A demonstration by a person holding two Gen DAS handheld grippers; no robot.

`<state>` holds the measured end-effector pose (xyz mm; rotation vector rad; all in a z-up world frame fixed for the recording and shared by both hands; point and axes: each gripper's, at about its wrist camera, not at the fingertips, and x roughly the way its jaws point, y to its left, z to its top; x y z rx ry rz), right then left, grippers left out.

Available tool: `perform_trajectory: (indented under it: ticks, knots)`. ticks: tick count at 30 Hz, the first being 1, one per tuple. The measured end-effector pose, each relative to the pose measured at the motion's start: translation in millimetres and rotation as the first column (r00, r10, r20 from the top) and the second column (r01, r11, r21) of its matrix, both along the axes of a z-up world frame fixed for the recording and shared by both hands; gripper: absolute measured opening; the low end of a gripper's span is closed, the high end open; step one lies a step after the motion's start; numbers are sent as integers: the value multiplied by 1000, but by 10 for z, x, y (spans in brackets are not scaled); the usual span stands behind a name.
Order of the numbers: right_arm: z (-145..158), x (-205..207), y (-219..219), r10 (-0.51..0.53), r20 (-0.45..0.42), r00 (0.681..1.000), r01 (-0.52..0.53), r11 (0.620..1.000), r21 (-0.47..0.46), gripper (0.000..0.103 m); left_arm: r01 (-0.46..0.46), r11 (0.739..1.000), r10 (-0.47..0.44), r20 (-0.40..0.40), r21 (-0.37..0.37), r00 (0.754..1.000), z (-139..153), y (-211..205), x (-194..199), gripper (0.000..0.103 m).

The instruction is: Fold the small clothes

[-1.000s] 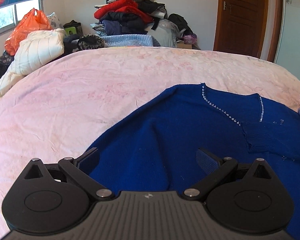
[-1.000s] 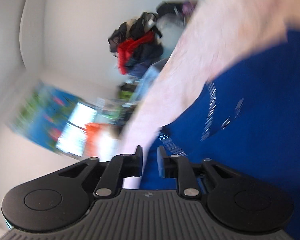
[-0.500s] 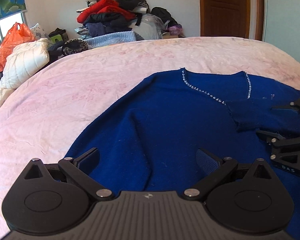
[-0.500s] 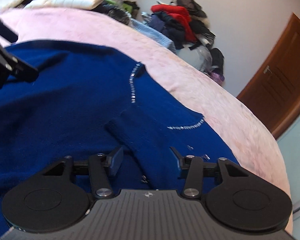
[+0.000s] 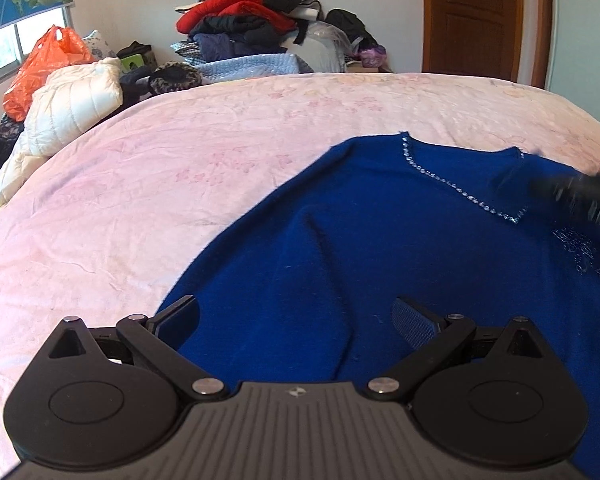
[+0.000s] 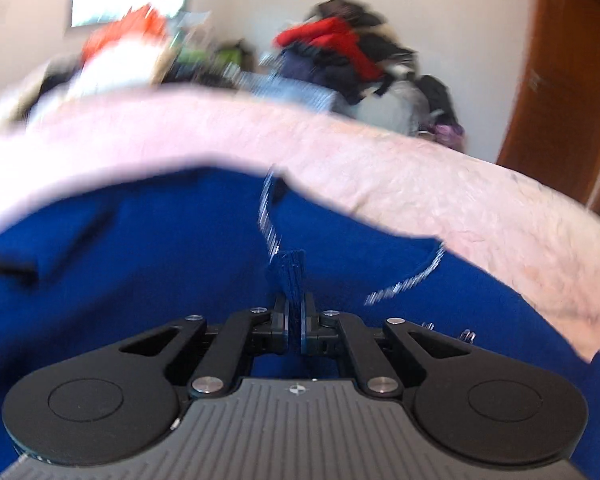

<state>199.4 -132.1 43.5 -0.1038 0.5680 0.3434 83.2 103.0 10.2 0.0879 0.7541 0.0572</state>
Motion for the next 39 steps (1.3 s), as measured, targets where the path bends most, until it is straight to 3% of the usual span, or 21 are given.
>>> perform_trajectory:
  ticks: [2, 4, 8, 14, 22, 26, 27, 30, 33, 35, 39]
  knots:
    - [243, 51, -120, -35, 38, 999, 30, 990, 136, 7, -21, 1000, 21, 5, -8, 1000, 24, 59, -10, 103]
    - [464, 78, -123, -44, 85, 995, 25, 977, 211, 7, -38, 999, 39, 14, -19, 999, 63, 110, -25, 103]
    - [634, 101, 210, 43, 128, 991, -68, 978, 196, 7, -60, 998, 61, 27, -37, 998, 125, 180, -60, 103]
    - [287, 104, 827, 172, 47, 984, -177, 974, 141, 7, -69, 997, 69, 9, -22, 998, 95, 221, -108, 103]
    - [-27, 204, 1188, 224, -66, 972, -216, 971, 104, 8, -89, 996, 89, -8, -19, 996, 65, 295, -129, 103]
    - [-196, 278, 1330, 244, -138, 960, -234, 968, 86, 29, -100, 995, 100, -5, -21, 995, 95, 330, -152, 103]
    - [-223, 286, 1349, 257, -160, 953, -244, 965, 97, 41, -100, 995, 100, -1, -20, 995, 113, 338, -162, 103]
    - [-136, 213, 1282, 315, -159, 936, -281, 937, 207, 44, -107, 994, 107, 17, -9, 994, 171, 398, -221, 103]
    - [-13, 184, 1103, 322, -176, 930, -251, 908, 334, 46, -127, 992, 127, 21, -2, 992, 211, 504, -289, 103]
    - [-47, 220, 1044, 309, -219, 926, -222, 912, 346, 50, -143, 990, 143, 20, -4, 990, 224, 572, -349, 103]
    - [-315, 251, 1100, 266, -323, 908, -186, 948, 260, 55, -183, 983, 183, 18, -11, 983, 236, 684, -508, 103]
